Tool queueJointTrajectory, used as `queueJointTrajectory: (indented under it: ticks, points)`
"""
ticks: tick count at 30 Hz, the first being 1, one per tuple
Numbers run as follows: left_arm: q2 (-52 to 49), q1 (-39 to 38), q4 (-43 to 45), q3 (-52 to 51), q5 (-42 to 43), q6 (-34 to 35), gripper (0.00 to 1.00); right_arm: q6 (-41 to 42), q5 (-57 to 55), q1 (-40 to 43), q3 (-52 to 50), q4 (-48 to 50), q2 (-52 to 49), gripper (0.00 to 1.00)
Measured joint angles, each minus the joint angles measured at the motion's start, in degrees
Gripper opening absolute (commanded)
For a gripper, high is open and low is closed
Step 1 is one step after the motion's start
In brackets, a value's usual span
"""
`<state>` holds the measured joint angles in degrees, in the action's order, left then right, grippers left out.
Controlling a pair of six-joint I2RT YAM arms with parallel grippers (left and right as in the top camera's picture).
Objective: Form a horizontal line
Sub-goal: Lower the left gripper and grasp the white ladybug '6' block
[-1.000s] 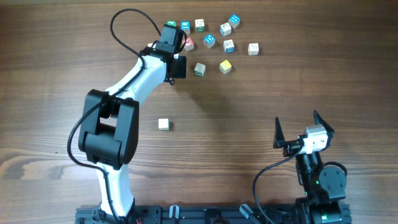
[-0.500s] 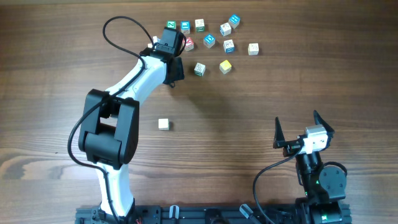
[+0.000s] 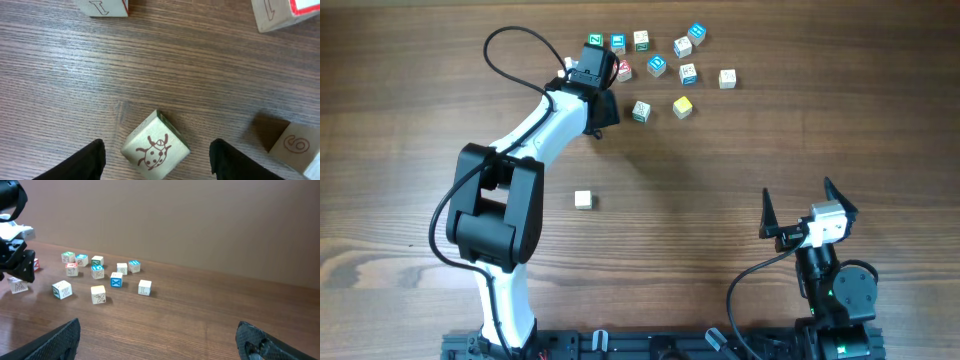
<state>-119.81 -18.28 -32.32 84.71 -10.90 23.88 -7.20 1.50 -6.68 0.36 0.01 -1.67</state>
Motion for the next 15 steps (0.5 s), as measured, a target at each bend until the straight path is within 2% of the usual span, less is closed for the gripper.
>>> queueJointTrajectory:
  ticks: [3,8,12,15]
  points:
    - [0.0,0.04,0.59,0.0,0.0,2.45,0.59,0.02,0.0,0.0,0.0,0.0,0.0,1.0]
    - [0.0,0.04,0.63,0.0,0.0,4.55,0.59,0.0,0.0,0.0,0.0,0.0,0.0,1.0]
    - [-0.5,0.04,0.61,0.0,0.0,5.97,0.42,0.02,0.0,0.0,0.0,0.0,0.0,1.0]
    - [-0.57,0.26,0.7,0.0,0.02,6.25,0.39,0.0,0.0,0.0,0.0,0.0,0.02,1.0]
